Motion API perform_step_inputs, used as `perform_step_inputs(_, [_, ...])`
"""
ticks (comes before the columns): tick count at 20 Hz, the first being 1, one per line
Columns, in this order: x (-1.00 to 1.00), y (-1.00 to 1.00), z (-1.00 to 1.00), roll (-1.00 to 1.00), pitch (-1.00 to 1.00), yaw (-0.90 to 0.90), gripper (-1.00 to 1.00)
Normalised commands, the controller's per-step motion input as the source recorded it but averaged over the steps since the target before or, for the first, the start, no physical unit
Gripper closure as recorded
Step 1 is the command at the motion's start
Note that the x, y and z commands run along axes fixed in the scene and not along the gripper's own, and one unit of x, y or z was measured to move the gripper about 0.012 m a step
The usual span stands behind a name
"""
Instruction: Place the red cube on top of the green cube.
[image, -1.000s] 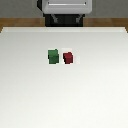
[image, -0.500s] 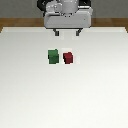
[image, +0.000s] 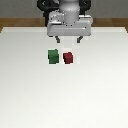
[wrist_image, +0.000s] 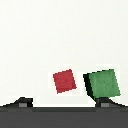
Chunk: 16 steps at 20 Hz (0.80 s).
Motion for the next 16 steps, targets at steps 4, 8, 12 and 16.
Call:
perform_step_inputs(4, [0.50,0.00,0.00,0.00,0.00,0.00,-1.00])
perform_step_inputs(8, [0.00,0.00,-0.25,0.00,0.00,0.00,-1.00])
perform_step_inputs(12, [0.00,-0.25,-0.50,0.00,0.00,0.00,-1.00])
perform_step_inputs(16, [0.00,0.00,-0.25,0.00,0.00,0.00,-1.00])
